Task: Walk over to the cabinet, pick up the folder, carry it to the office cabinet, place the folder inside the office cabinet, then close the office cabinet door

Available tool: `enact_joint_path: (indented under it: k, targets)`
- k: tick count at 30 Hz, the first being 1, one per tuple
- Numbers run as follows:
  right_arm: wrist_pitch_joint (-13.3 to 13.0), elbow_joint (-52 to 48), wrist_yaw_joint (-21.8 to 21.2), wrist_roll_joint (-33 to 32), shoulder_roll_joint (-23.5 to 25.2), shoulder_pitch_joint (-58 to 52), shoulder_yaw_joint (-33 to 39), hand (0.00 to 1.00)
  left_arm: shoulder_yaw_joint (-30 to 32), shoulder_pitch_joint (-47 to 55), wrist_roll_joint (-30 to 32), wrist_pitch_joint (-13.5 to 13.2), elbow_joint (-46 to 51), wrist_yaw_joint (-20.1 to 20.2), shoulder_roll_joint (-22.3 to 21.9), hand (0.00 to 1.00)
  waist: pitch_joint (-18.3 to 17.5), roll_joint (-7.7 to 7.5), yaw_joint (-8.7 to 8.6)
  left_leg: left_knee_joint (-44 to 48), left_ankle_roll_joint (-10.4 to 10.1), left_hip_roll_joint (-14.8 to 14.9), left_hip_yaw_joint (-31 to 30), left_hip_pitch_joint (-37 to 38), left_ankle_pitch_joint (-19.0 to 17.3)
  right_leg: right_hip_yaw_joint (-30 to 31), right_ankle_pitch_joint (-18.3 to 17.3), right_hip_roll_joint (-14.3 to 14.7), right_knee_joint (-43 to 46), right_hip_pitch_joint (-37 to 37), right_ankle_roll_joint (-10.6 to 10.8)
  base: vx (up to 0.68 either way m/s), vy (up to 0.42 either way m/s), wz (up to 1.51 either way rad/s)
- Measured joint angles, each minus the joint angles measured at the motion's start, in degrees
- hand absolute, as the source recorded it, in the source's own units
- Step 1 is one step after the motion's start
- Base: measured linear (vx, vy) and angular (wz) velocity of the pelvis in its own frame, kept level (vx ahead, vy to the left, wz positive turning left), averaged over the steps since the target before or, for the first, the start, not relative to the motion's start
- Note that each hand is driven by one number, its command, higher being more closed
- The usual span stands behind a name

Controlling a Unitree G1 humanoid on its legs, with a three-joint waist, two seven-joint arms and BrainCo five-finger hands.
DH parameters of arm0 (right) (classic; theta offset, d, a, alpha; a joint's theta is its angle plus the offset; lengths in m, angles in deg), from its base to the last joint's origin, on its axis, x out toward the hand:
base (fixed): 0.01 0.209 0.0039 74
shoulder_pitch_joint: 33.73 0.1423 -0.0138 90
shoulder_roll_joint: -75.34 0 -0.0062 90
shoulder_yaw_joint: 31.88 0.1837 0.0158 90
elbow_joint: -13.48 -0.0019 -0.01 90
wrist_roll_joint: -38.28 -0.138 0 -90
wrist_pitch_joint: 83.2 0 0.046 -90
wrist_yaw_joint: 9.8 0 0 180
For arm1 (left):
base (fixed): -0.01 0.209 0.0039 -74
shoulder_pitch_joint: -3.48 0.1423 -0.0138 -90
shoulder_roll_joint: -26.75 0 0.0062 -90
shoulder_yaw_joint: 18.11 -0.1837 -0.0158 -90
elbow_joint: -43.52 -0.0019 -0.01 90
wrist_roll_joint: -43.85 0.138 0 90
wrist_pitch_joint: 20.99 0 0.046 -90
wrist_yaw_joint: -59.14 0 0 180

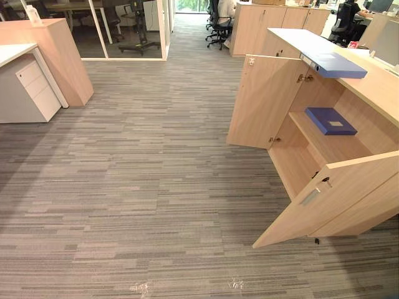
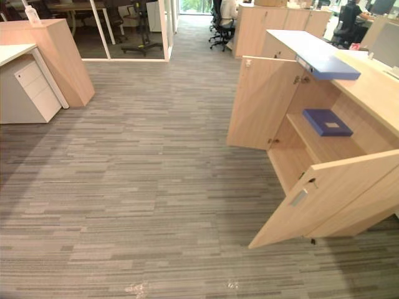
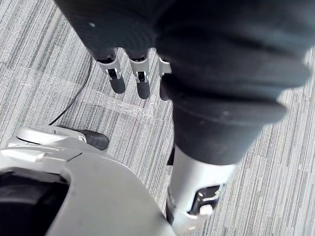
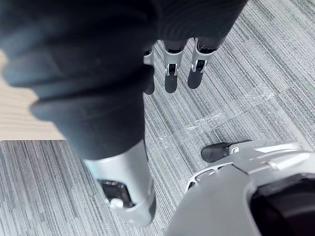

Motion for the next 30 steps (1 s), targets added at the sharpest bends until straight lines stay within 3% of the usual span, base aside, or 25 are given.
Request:
enact_joint_path:
  k: [11, 25, 27, 29, 30]
  targets:
    - [-0.4, -0.2, 0.0, 0.0, 0.7, 0.1, 0.0, 0.00, 0.0, 0.0, 2.1, -1.2, 0.8, -0.1, 0.5, 0.00, 1.3, -1.08, 0.06, 0.1, 0.0, 0.0, -0.1, 0.8, 0.0, -0.4, -0.7, -0.1, -0.3, 1.1, 0.1, -0.01, 0.001, 0.00]
    - [-1.0, -0.2, 0.5, 0.0, 1.1, 0.5, -0.1, 0.00, -1.4, -0.5, 10.8, -1.7, 3.0, -2.2, 1.1, 0.00, 2.4, -1.83, -0.05, 0.3, -0.1, 0.0, -0.8, 0.3, -0.1, -1.7, -0.9, -0.1, 0.0, 1.0, -0.2, 0.01, -0.002, 0.03]
    - [-1.1, -0.2, 0.6, -0.3, 1.3, 1.2, -0.1, 0.00, -1.4, -0.4, 11.2, -1.8, 4.6, -2.6, 1.3, 0.00, 2.9, -2.17, -0.07, 4.8, -0.3, 0.0, -0.8, -2.9, -2.2, -2.2, -2.3, -0.4, 1.7, -0.7, -1.2, -0.05, -0.003, 0.10]
    - [-1.3, -0.2, 0.9, -2.1, 0.9, 1.9, 0.0, 0.00, -1.4, 0.0, 11.2, -1.9, 8.2, -3.5, 1.0, 0.00, 4.2, -0.98, -0.24, 17.1, -1.5, 2.3, -0.3, -9.6, -9.1, -4.5, -6.0, -0.2, 7.4, -3.6, -2.9, -0.07, 0.010, 0.17]
    - [-1.3, -0.3, 0.9, -2.2, 0.8, 1.9, -0.1, 0.00, -1.3, 0.3, 11.2, -1.9, 9.3, -3.7, 0.8, 0.00, 4.5, -0.54, -0.16, 19.7, -2.1, 3.2, 0.0, -10.8, -10.7, -5.0, -6.9, 0.0, 8.8, -4.1, -3.1, -0.02, 0.017, 0.07]
